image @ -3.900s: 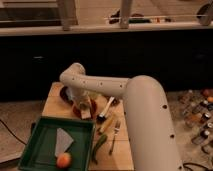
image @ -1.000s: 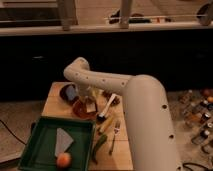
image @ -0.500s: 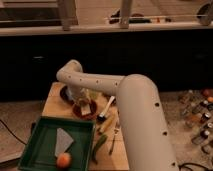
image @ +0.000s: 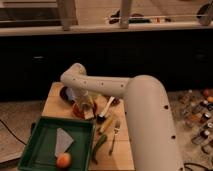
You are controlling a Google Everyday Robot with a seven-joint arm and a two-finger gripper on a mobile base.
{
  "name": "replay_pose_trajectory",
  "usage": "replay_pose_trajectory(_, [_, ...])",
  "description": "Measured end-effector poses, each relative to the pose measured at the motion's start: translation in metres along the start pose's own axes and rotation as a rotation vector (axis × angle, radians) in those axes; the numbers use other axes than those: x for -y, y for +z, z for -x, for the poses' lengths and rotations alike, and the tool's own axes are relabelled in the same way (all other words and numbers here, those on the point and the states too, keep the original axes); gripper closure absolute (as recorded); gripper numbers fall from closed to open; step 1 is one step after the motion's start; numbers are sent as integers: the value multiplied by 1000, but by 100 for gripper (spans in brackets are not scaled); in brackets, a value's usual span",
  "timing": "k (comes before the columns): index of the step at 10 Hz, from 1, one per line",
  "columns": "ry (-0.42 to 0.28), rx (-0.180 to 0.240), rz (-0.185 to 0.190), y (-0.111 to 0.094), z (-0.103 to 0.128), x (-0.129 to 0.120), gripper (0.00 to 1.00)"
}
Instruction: Wipe red bowl with eraser
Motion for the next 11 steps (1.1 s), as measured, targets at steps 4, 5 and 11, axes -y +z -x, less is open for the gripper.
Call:
replay_pose_trajectory(4, [72, -18, 1, -9, -14, -25, 100])
replay_pose_trajectory(5, [76, -26, 4, -11, -19, -25, 100])
replay_pose_trajectory(11, [-10, -45, -8, -15, -27, 10, 100])
